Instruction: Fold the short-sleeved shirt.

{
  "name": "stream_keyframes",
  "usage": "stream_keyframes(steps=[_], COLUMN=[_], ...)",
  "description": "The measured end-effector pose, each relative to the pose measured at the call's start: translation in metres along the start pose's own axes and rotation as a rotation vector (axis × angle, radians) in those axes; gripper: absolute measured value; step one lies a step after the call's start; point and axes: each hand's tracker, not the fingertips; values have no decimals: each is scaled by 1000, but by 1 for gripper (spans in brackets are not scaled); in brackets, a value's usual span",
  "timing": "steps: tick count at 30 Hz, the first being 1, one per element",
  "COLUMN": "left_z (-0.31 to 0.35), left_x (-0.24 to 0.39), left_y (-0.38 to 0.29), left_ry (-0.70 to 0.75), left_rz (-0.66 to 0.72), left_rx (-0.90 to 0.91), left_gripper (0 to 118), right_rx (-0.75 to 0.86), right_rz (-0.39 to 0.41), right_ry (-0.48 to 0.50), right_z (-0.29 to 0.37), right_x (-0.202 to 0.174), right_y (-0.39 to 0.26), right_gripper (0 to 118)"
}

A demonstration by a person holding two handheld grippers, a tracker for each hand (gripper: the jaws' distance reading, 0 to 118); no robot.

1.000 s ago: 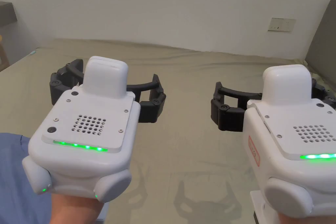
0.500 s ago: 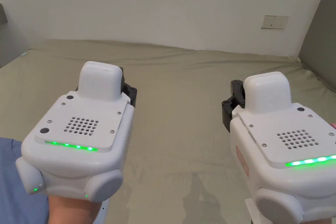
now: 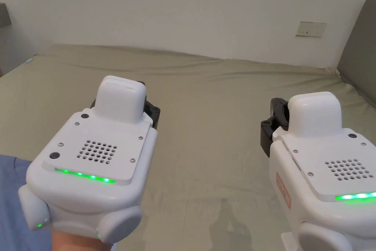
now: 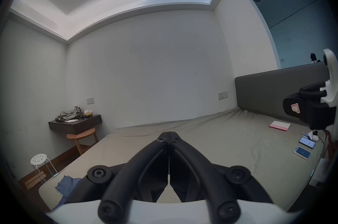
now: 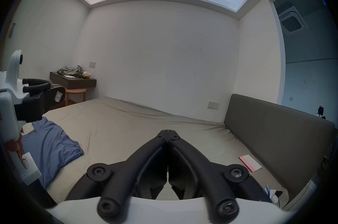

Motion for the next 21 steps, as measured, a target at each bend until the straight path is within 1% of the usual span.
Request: stream_keyframes(steps=[4,9,12,16,17,19,21], left_z=[9,26,41,66,73,88,101], left_x=[-19,-54,-79,-116,-125,-143,-160], left_y=[3,7,7,2,0,-4,-8], left_ry=[102,160,228,347,382,455,502], left_rz=[-31,-20,-32,-61,-62,-62,-67], left_rx=[-12,-6,-26,-52,-57,-54,-101], left_gripper=[0,0,0,0,0,0,0], right_rx=[9,27,47,76,82,94,102], right_rz=[6,17,-4,-31,-34,-12,-21], right_ry=[43,107,178,293,323,379,446], right_z=[-1,-7,-13,-16,-15,-14,-11], right_x=[-12,-40,-64,-105,-116,-136,-155], right_y=[6,17,24,33,35,39,44], right_gripper=[1,1,1,1,1,1,1])
